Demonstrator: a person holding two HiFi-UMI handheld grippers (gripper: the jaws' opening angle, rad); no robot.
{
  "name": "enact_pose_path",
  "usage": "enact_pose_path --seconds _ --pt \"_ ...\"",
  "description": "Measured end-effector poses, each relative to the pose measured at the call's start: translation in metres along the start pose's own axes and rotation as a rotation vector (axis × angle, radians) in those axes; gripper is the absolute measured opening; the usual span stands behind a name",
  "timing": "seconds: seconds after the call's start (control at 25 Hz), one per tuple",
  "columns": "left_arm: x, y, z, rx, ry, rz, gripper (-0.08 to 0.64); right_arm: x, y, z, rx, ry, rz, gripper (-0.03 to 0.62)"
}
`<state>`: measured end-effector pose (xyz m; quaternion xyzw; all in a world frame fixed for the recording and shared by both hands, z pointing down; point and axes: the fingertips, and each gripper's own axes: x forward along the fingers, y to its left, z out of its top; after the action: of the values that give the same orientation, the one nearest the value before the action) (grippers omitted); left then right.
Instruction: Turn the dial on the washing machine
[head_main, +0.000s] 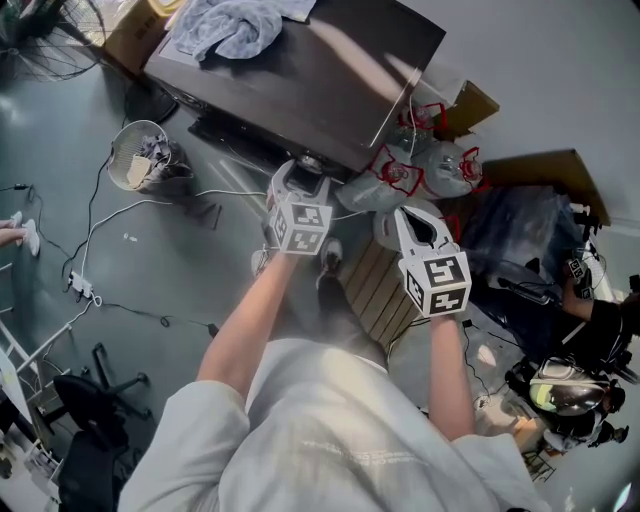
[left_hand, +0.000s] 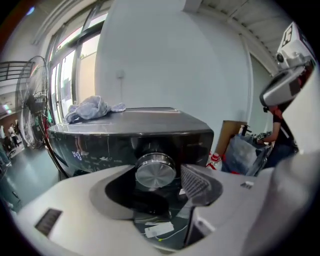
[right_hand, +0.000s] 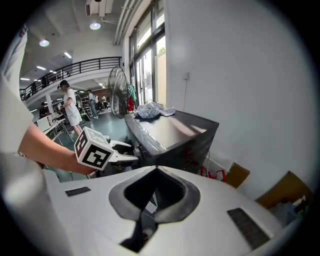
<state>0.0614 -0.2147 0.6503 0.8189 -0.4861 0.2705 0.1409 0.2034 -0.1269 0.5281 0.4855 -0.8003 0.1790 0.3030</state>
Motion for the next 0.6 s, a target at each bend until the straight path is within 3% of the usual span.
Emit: enact_pose_path --seconds 0.36,0.6 --pt "0.002 0.004 -0.001 -0.171 0.022 -0.032 0.259 0.005 0.003 0.0 0.005 0.002 0.012 0.015" --pt "0.002 0.01 0.003 -0.36 0.017 -0.103 0.256 0.011 0.006 0.003 -0.001 0.005 0.019 0.015"
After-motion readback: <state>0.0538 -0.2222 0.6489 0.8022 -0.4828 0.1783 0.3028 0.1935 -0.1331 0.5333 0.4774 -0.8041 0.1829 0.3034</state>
